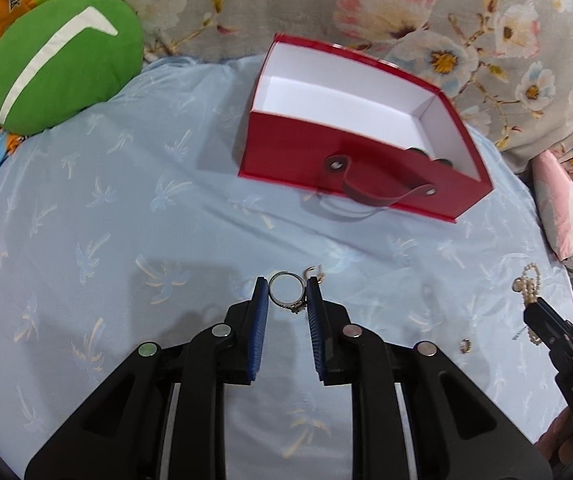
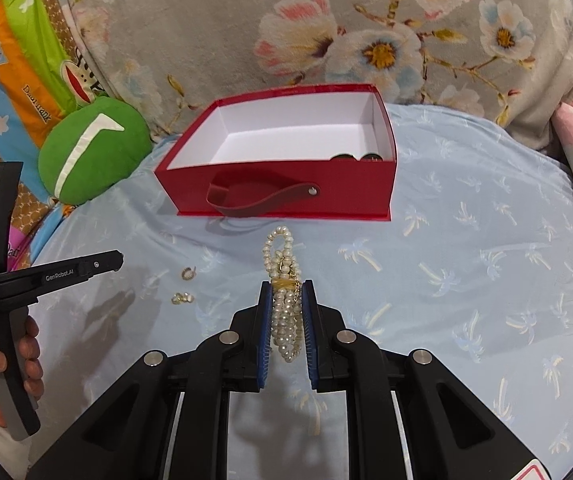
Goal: Organize jewelry
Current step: 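Lift the pearl bracelet with the right tool while the left tool grasps the silver ring, then carry the pearl bracelet and silver ring into the red box and release both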
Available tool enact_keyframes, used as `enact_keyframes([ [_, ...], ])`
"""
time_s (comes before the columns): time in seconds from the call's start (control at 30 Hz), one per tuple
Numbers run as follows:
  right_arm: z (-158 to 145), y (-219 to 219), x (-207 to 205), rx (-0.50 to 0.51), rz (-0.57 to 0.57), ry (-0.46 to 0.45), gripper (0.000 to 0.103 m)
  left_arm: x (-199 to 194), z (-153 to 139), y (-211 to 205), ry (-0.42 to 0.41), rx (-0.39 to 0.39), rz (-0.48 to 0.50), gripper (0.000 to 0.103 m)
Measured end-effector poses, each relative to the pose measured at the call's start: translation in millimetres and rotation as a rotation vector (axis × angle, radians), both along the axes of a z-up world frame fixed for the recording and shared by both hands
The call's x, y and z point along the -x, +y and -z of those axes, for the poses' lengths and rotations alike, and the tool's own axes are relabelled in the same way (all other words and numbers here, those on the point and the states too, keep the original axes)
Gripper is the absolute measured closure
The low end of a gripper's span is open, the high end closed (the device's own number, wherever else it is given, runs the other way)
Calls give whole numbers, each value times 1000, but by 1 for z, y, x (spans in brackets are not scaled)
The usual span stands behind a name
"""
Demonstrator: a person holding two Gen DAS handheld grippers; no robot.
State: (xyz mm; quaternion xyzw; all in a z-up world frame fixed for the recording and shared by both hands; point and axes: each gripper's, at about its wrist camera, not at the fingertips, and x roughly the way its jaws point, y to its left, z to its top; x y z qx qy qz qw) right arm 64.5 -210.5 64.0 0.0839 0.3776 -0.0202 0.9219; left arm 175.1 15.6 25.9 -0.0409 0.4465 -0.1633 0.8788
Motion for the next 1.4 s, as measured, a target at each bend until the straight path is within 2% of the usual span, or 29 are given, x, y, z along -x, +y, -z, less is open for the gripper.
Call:
enact_keyframes([
  [0.17,-17,2,1,12,-8,-44,90,4,-21,-4,-34,14,21,84],
  [0.43,-50,-2,-17,44,-23,-139,90,-8,-60,-13,-135,22,30,84],
  [0.8,-92,-20,-75,71,-21,-250,90,-60,-100,-41,-259,-8,40,84],
  [1.0,-103,-27,-130,84,-31,-271,90,-105,-108,-66,-303,-34,47,84],
  [1.1,-102,-27,-156,85,-34,-267,90,-131,-107,-78,-299,-35,52,84],
  [1.4,-83,-29,-220,109,-37,-233,90,-193,-89,-109,-275,-72,49,84],
])
